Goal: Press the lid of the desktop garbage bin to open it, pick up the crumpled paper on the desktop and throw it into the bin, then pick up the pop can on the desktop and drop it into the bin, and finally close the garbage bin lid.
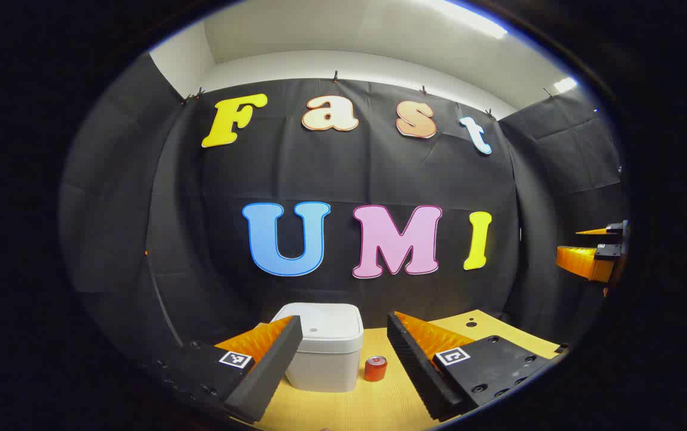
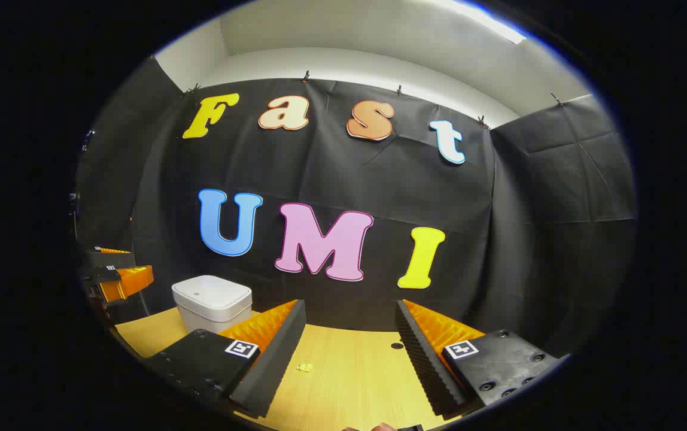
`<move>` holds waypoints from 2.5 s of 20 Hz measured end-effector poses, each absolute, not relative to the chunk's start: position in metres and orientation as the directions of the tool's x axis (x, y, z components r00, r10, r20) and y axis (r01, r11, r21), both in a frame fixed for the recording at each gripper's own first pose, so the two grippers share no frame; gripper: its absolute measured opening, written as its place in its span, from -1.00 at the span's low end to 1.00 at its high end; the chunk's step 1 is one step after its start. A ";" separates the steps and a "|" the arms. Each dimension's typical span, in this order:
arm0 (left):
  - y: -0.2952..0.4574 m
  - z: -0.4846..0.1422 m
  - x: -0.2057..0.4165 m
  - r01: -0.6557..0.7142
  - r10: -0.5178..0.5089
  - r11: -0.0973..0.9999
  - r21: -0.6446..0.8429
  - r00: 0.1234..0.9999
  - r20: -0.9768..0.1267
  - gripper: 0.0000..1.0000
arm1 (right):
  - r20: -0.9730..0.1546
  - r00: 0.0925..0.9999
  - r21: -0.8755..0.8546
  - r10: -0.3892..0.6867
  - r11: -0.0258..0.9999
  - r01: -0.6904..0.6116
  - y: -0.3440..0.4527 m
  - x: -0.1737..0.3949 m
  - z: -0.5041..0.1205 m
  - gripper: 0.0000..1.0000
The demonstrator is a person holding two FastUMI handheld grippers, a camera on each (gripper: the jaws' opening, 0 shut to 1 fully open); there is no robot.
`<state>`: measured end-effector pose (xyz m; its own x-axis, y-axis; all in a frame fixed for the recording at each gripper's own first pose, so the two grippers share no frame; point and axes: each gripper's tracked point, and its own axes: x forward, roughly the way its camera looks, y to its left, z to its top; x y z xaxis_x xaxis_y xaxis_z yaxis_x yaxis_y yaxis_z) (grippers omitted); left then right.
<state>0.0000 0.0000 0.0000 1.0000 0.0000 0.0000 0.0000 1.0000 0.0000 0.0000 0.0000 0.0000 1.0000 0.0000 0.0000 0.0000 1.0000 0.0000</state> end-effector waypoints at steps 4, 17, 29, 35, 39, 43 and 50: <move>0.004 0.001 0.002 -0.007 0.007 1.000 0.005 1.000 0.004 0.91 | 0.001 1.000 0.004 0.002 1.000 -0.002 0.001 0.002 0.000 0.93; 0.000 0.003 -0.002 0.007 -0.007 0.999 0.045 1.000 0.002 0.91 | -0.012 1.000 0.036 -0.002 0.999 0.002 0.000 0.004 -0.007 0.93; 0.005 0.003 0.009 0.033 -0.033 0.998 0.059 0.999 -0.004 0.90 | -0.008 1.000 0.037 -0.006 0.999 0.006 0.000 0.003 -0.004 0.93; 0.015 -0.001 0.045 0.108 -0.107 0.993 0.050 0.994 -0.022 0.65 | -0.008 1.000 0.025 -0.028 0.999 0.029 -0.003 -0.001 -0.003 0.93; 0.036 -0.015 0.084 0.150 -0.149 0.989 0.014 0.986 -0.080 0.30 | -0.010 0.998 0.019 -0.062 0.998 0.062 -0.007 -0.006 -0.002 0.93; 0.055 -0.034 0.133 0.177 -0.174 0.984 0.005 0.973 -0.153 -0.12 | -0.014 0.997 -0.003 -0.081 0.997 0.081 -0.012 -0.010 -0.001 0.94; 0.048 -0.107 0.196 0.220 -0.238 0.971 -0.091 0.890 -0.390 -0.88 | -0.050 0.998 0.009 -0.046 0.999 0.047 -0.025 0.018 -0.013 0.94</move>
<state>0.1956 0.0485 -0.1074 0.8898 -0.2376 -0.3895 0.2196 0.9714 -0.0907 0.0185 -0.0250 -0.0127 0.9977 -0.0460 -0.0498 0.0465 0.9989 0.0093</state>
